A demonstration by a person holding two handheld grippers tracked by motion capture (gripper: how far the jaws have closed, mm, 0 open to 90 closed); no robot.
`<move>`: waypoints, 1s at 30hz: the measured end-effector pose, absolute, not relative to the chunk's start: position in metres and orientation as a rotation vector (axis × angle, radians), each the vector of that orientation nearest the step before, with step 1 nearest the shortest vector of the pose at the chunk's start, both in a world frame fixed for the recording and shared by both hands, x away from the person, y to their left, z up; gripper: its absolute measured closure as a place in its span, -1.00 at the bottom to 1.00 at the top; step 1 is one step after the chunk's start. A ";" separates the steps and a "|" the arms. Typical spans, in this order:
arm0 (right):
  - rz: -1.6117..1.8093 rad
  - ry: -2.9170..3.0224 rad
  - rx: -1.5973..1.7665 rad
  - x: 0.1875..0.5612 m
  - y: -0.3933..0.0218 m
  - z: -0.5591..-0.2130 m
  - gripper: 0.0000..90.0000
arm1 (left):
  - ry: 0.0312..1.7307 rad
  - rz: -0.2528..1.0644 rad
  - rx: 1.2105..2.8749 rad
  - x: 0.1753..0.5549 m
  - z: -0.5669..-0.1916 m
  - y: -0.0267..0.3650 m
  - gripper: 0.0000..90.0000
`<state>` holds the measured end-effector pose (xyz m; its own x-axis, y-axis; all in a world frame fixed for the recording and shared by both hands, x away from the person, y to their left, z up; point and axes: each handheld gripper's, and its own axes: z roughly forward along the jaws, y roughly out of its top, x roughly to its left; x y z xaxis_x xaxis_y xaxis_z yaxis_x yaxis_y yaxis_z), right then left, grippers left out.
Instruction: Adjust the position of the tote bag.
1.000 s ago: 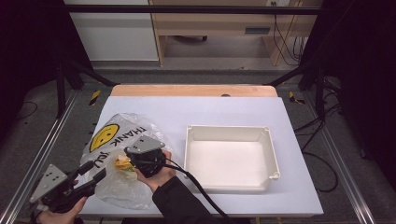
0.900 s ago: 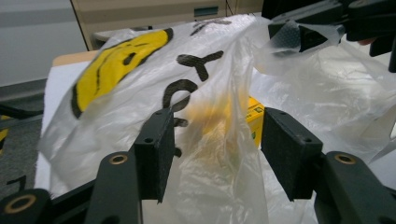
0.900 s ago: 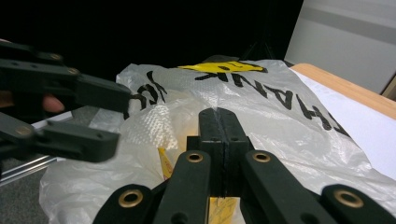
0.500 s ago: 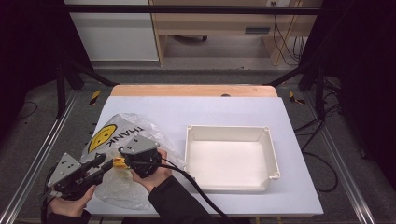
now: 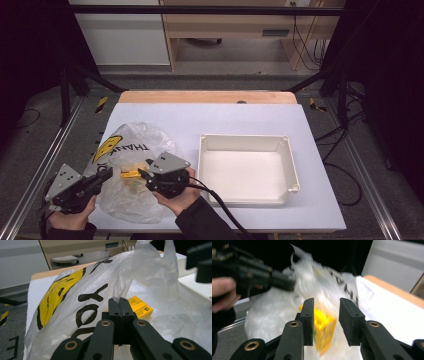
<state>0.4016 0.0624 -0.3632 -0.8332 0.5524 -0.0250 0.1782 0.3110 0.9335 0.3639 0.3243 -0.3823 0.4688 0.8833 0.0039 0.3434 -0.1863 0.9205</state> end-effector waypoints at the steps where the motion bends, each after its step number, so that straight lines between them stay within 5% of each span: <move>1: 1.530 2.254 0.665 0.400 0.059 -0.367 0.42 | 1.051 0.699 1.753 0.364 -0.383 0.325 1.00; 15: 1.435 2.461 0.761 0.382 0.061 -0.440 0.23 | 1.070 0.704 1.732 0.363 -0.383 0.329 1.00; 19: 1.415 2.488 0.757 0.381 0.065 -0.451 0.43 | 1.078 0.705 1.727 0.364 -0.383 0.331 1.00; 20: 1.410 2.509 0.755 0.381 0.067 -0.456 0.66 | 1.084 0.709 1.729 0.364 -0.383 0.332 1.00; 24: 1.394 2.558 0.742 0.379 0.068 -0.463 1.00 | 1.108 0.712 1.737 0.368 -0.387 0.335 1.00; 30: 1.364 2.593 0.750 0.380 0.071 -0.474 1.00 | 1.159 0.704 1.761 0.375 -0.397 0.340 1.00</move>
